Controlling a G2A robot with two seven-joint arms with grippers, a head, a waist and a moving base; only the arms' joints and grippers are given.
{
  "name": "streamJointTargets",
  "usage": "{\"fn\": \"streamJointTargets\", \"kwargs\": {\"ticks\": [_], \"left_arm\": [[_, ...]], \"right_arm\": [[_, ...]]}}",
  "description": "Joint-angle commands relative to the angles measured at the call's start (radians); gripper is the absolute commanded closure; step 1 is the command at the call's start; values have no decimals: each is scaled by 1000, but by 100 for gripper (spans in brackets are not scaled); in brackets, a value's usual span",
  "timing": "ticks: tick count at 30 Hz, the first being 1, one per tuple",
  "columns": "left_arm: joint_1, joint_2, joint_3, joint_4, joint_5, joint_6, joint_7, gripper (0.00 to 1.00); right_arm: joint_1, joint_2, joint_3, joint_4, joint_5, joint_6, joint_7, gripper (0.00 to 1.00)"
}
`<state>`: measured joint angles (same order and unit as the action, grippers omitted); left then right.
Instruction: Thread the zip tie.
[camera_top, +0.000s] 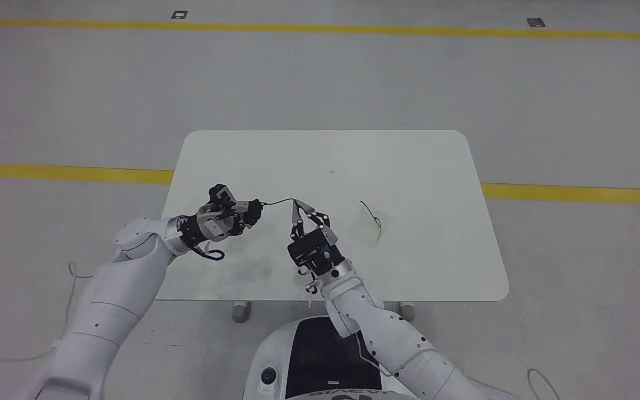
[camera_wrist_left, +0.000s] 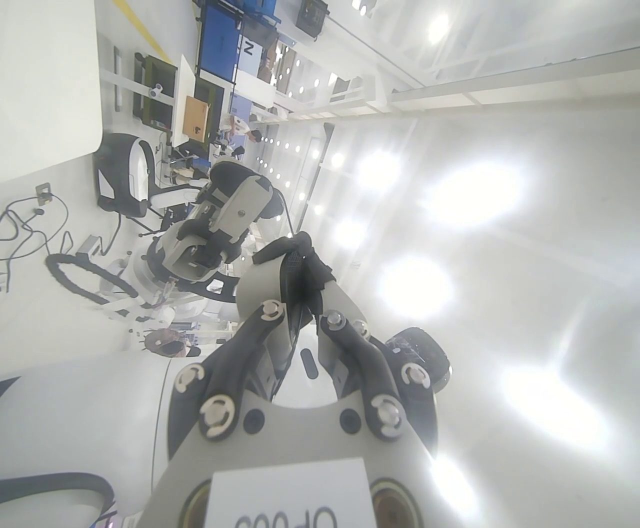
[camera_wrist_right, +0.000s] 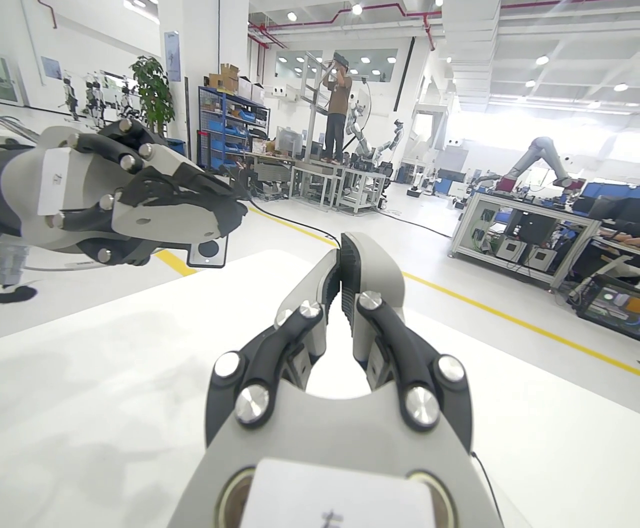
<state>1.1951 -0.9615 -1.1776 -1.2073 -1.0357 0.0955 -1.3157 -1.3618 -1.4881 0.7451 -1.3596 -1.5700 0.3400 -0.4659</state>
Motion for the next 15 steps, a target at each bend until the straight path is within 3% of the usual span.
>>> {"fn": "streamJointTargets", "kwargs": {"ticks": [1,15], "left_arm": [[0,0,0,1,0,-1,1,100],[5,0,-5,0,1,-6,-1,100]], "right_arm": [[-2,0,2,-2,0,0,0,100],[-18,4,21,-17,0,0,-2,100]]}}
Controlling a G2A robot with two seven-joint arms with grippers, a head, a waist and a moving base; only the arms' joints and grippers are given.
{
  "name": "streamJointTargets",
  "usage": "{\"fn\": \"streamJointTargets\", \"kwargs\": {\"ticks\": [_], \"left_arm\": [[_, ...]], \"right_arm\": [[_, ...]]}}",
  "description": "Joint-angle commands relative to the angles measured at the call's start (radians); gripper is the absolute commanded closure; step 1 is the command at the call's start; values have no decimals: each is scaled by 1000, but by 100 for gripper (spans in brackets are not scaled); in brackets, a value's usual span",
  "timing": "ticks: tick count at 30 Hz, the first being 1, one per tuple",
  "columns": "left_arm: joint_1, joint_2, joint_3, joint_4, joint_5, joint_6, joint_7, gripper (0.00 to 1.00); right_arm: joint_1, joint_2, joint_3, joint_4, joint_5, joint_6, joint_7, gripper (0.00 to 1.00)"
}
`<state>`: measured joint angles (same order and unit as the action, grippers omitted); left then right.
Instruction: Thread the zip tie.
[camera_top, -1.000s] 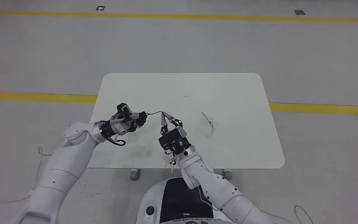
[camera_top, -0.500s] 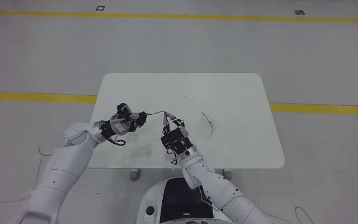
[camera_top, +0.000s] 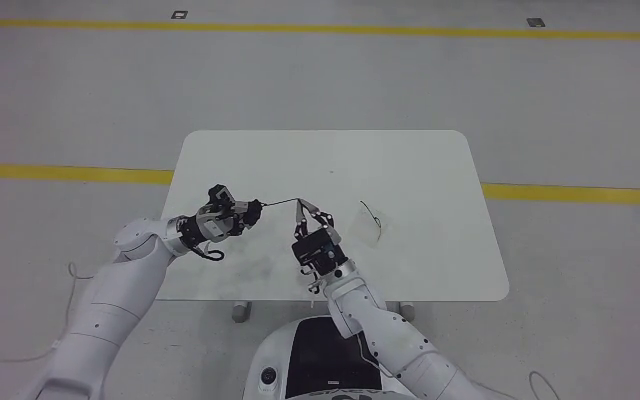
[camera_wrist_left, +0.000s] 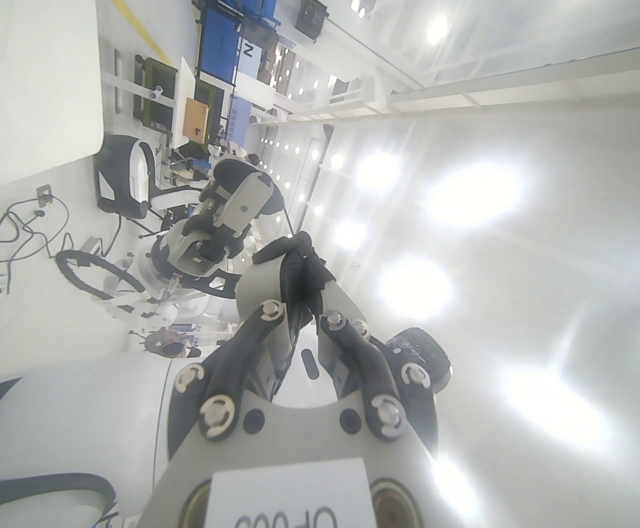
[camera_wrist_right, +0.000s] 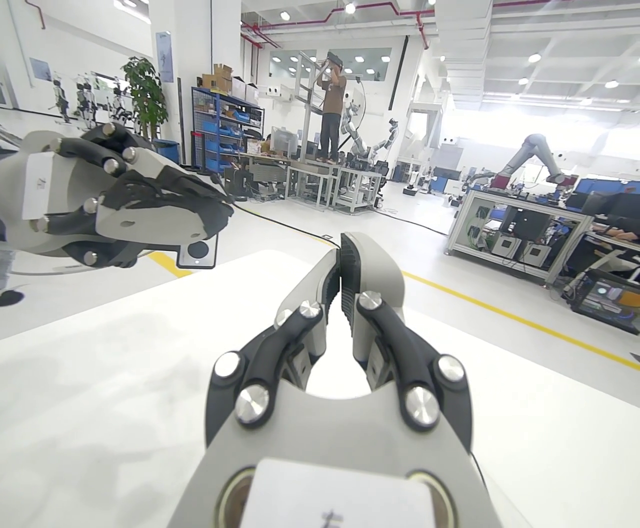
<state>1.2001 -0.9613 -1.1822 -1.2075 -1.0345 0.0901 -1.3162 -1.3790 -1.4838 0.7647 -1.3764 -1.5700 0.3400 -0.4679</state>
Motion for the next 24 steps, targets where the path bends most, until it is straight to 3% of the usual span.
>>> {"fn": "streamJointTargets", "kwargs": {"ticks": [1,24], "left_arm": [[1,0,-1,0,1,-1,0,100],[8,0,-6,-7,0,-2,7,100]], "right_arm": [[-2,1,2,-1,0,0,0,100],[14,18,-37,10,0,0,38,100]]}}
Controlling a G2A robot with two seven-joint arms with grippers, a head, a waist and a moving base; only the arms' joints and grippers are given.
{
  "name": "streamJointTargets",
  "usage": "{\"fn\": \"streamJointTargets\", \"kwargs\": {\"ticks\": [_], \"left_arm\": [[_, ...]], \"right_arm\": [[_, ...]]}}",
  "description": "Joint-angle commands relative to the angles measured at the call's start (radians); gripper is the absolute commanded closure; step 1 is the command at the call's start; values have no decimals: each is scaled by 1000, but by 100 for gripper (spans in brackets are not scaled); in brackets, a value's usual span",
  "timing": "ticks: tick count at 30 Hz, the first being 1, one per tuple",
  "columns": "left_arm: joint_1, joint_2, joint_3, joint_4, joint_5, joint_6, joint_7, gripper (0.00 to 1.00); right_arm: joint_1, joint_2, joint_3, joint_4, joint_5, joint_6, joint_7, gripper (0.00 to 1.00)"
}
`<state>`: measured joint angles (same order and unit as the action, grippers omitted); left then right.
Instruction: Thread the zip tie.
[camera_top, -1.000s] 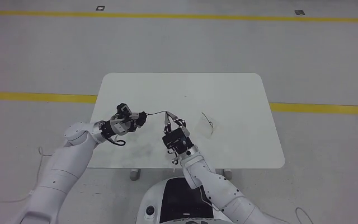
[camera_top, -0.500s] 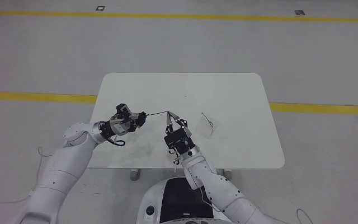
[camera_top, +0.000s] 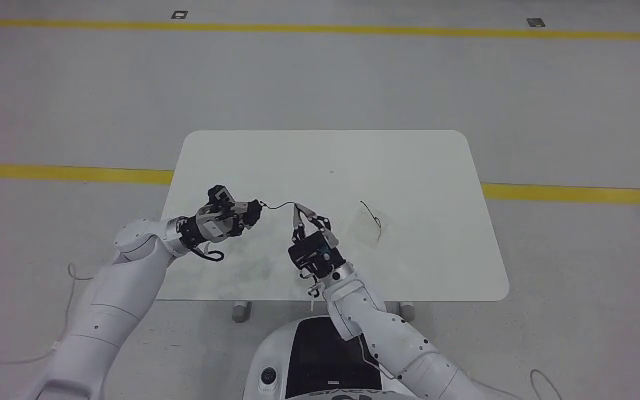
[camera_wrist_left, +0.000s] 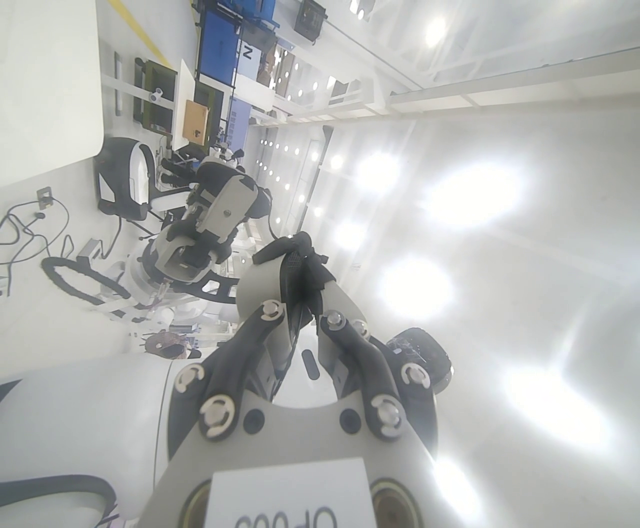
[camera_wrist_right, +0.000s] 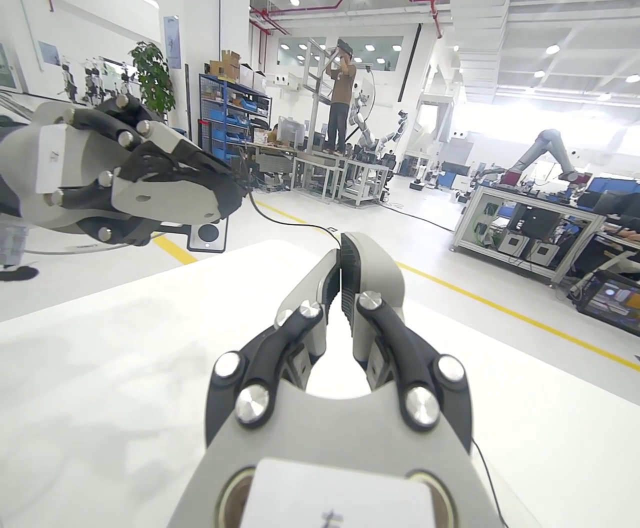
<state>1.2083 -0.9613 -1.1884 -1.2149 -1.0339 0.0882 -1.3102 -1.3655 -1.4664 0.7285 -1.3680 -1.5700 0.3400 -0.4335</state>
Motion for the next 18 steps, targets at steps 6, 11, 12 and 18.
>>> {"fn": "streamJointTargets", "kwargs": {"ticks": [6,11,12,18], "left_arm": [[1,-1,-2,2,-6,0,7,100],[0,-2,-2,3,-7,1,9,100],[-1,-2,-2,4,-7,1,10,100],[-2,-3,-1,6,-6,1,11,100]], "right_arm": [[12,5,-12,24,0,0,73,100],[51,15,-61,48,0,0,125,100],[55,17,-68,50,0,0,133,100],[82,31,-101,56,0,0,156,100]]}}
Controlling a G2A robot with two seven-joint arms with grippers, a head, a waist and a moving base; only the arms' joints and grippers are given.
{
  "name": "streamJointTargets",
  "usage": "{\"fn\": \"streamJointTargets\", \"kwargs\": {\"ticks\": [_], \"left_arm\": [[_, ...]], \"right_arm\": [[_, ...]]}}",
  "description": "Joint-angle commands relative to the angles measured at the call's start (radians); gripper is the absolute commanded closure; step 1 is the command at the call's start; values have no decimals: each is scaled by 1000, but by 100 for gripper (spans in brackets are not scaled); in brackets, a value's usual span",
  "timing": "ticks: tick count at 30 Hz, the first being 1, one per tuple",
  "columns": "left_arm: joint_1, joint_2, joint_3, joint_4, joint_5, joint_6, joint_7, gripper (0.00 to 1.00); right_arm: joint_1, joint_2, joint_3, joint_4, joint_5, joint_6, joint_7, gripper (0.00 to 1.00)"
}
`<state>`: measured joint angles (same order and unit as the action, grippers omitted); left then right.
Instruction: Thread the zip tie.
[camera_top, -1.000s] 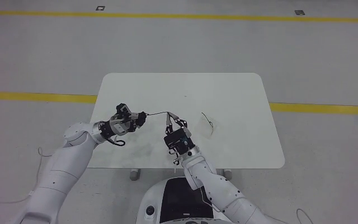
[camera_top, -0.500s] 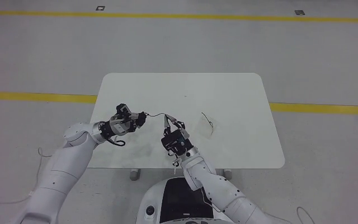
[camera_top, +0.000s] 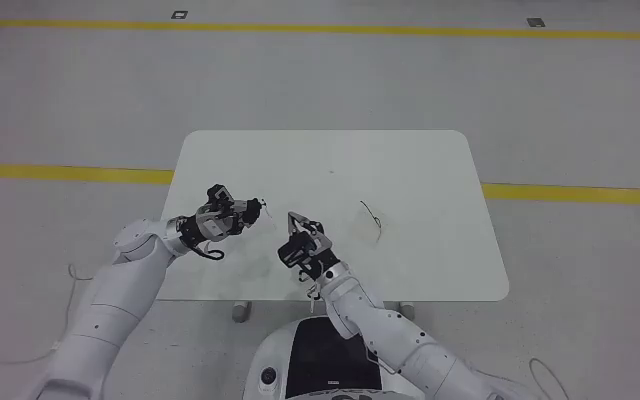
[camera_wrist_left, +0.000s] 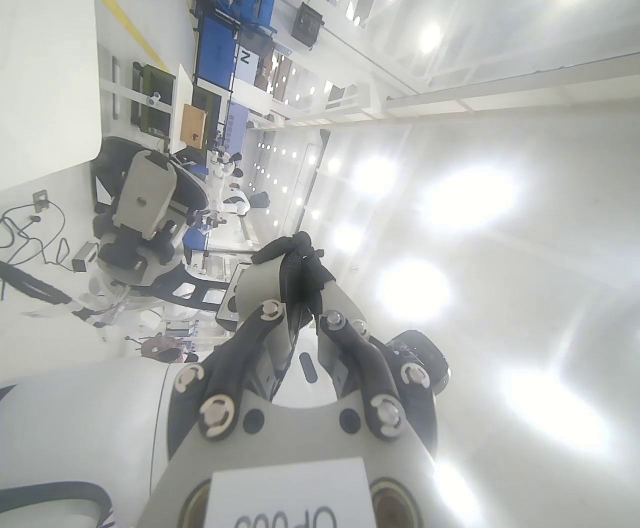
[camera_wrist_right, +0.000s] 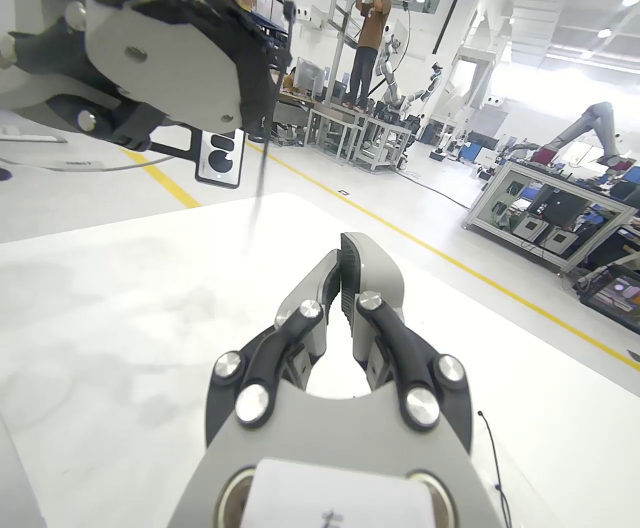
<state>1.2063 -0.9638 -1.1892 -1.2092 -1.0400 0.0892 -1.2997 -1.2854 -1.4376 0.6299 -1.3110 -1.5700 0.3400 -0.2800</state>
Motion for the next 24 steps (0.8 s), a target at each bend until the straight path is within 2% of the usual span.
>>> {"fn": "streamJointTargets", "kwargs": {"ticks": [1,3,4,5,6,7,10,14,17,20,24], "left_arm": [[0,0,0,1,0,-1,0,100],[-1,0,0,1,0,-2,1,100],[-1,-1,0,2,1,-2,1,100],[-1,-1,-1,2,1,-3,2,100],[-1,-1,-1,3,1,-4,3,100],[-1,-1,-1,3,1,-4,3,100],[0,-1,-2,3,1,-5,5,100],[0,-1,-1,4,4,-6,7,100],[0,-2,-1,5,7,-7,9,100],[1,-2,-2,6,7,-8,10,100],[2,-1,-3,7,9,-9,11,100]], "right_arm": [[1,3,-3,-4,0,0,7,100],[-7,5,5,-16,0,0,16,100],[-12,6,8,-20,0,0,19,83],[-15,7,7,-21,0,0,28,53],[-14,8,0,-22,0,0,39,47],[-13,9,-8,-23,0,-3,47,35],[-4,12,-32,-26,0,-40,65,37],[-8,10,-38,-42,5,-100,54,51],[-9,7,-33,-49,9,-125,43,51],[-13,2,-26,-56,13,-117,21,53],[-19,-7,-19,-55,17,-89,-21,62]]}}
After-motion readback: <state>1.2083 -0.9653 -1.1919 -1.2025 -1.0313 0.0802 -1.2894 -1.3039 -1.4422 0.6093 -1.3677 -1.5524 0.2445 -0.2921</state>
